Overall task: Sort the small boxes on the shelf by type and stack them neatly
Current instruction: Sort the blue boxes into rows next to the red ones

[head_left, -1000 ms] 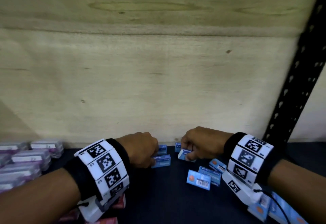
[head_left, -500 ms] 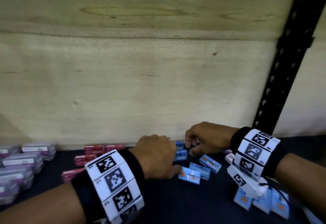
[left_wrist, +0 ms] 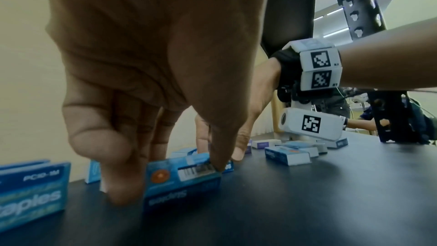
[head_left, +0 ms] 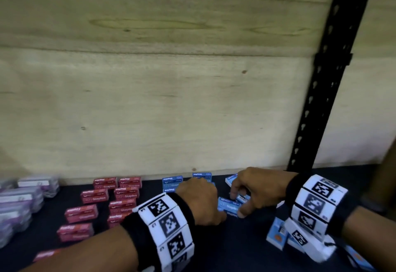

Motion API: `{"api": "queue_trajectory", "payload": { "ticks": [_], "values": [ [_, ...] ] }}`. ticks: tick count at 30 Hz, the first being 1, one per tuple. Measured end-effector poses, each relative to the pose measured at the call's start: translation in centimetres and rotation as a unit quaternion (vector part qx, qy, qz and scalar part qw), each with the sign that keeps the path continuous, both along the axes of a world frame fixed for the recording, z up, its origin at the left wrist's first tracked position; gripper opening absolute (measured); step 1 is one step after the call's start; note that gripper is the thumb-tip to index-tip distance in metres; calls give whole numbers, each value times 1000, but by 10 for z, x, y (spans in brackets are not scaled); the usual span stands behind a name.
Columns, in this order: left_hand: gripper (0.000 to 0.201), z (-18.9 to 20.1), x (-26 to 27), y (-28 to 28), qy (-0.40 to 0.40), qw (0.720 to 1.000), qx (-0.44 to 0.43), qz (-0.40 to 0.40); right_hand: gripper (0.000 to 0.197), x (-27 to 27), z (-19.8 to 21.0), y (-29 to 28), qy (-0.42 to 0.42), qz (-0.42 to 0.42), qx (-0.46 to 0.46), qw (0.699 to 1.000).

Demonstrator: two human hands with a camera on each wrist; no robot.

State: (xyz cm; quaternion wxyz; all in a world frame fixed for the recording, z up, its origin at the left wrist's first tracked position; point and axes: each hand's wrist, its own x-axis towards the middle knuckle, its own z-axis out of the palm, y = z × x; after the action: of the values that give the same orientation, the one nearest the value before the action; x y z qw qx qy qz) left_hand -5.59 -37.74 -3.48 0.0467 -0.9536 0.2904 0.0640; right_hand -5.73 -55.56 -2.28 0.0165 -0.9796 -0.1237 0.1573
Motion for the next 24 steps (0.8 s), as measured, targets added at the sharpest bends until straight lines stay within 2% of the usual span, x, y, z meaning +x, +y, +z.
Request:
{"api": "queue_trajectory", "payload": {
  "ticks": [7,10,17,21,24],
  "values": [
    [43,12,1,33,111,993,-29,-27,51,2,-6,2,17,-13,17,1000],
    [33,17,1,47,142,987,-55,-42,44,2,-7,7,13,-15,23,1000],
    [38,18,0,74,164,984,-42,-49,36,5,-5,21,11,-17,17,1000],
    [21,12,5,83,159,981,-82,-75,32,3,-6,26,14,-20,33,999],
    [36,9,11,86,160,979,-99,-80,29,1,-6,31,14,-18,32,999]
  ]
}}
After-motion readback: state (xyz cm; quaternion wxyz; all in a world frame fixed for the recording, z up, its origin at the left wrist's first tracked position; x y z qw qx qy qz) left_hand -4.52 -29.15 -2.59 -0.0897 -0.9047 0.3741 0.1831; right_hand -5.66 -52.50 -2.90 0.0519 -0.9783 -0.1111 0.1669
